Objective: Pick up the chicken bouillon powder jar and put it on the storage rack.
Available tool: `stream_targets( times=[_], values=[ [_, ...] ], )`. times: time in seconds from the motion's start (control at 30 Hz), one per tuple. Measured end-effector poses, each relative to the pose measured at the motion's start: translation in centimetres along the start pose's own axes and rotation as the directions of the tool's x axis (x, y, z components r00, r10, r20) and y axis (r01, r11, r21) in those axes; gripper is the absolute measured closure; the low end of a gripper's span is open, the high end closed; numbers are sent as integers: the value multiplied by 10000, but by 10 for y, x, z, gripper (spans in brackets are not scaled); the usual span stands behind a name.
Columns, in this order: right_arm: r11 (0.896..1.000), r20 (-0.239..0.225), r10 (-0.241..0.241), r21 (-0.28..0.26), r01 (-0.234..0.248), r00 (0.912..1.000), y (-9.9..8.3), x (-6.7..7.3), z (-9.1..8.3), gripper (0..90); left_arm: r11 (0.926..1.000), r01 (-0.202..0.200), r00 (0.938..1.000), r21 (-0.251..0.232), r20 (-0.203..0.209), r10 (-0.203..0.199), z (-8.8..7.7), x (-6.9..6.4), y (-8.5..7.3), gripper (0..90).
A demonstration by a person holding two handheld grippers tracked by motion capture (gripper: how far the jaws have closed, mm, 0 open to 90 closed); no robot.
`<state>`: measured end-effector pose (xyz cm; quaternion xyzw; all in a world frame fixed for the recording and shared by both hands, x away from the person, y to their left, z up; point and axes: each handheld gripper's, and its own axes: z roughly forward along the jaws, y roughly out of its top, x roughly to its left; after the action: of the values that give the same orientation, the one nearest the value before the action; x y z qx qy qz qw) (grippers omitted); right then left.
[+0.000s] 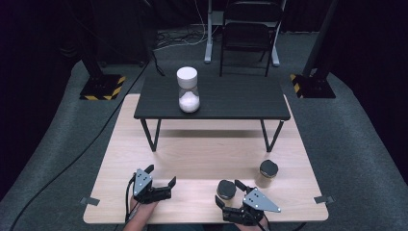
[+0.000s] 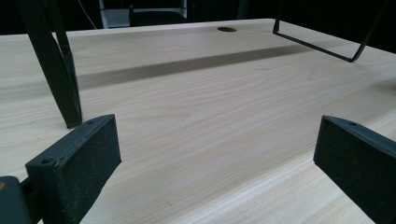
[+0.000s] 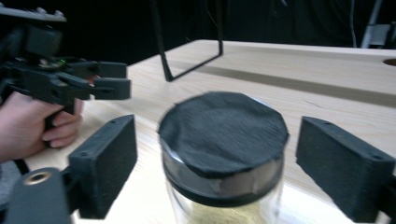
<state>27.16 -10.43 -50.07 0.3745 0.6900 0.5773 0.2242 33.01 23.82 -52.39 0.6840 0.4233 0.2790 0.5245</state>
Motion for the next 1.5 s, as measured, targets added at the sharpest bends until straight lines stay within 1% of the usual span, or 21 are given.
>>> stream_targets(
  times=[0.03, 0.1, 0.17, 0.27, 0.37, 0.43, 0.53, 0.6, 0.8, 0.9, 1.03, 1.33, 1.5],
  values=[
    [10000, -13, 44, 58, -44, 10000, 0, -1, 0, 202, 10000, 5, 10000, -1, 4, -5, 0, 0, 0, 1],
    [10000, -27, 45, 82, -45, 10000, 0, -1, -1, 316, 10000, 4, 10000, 1, 2, -4, 0, 0, 0, 1],
    [9999, -38, -64, 111, 65, 10000, 0, -1, -1, 326, 10000, 0, 10000, 1, -2, 0, 0, 0, 0, 1],
    [9997, -52, -188, 173, 189, 9998, 1, 0, -2, 331, 10000, 1, 10000, -2, 3, -1, 0, 0, 0, 1],
    [9992, 58, -353, 177, 352, 9994, 3, 1, -2, 340, 10000, -1, 10000, 6, 7, 1, 0, 0, 0, 1],
    [9993, -31, -273, 239, 273, 9996, 4, 2, -2, 340, 10000, 6, 10000, 6, 4, -6, 0, 0, 0, 1],
    [9990, 39, -352, 275, 351, 9994, 5, 4, -2, 341, 10000, -15, 10000, 4, -11, 15, 0, 0, 0, 1],
    [9992, 10, -338, 213, 337, 9994, 7, 5, -2, 341, 10000, -39, 10000, -9, -21, 39, 0, 0, 0, 1],
    [9986, 11, -523, 16, 523, 9986, 19, 7, -7, 341, 10000, -45, 10000, 7, -18, 45, 0, 0, 0, 1],
    [9987, 36, -503, -8, 503, 9987, 24, 6, -8, 340, 10000, -49, 10000, 18, -16, 49, 0, 0, 0, 1],
    [9990, 54, -394, -222, 395, 9992, 28, 5, -10, 340, 10000, -52, 10000, 20, 0, 52, 0, 0, 0, 2],
    [9980, 141, -338, -521, 345, 9993, 40, 1, -16, 340, 10000, -33, 10000, 21, -14, 33, 0, 0, 0, 2],
    [9972, 133, -452, -585, 459, 9989, 48, 0, -18, 340, 10000, -33, 10000, 31, -33, 33, 0, 0, 0, 2]
  ],
)
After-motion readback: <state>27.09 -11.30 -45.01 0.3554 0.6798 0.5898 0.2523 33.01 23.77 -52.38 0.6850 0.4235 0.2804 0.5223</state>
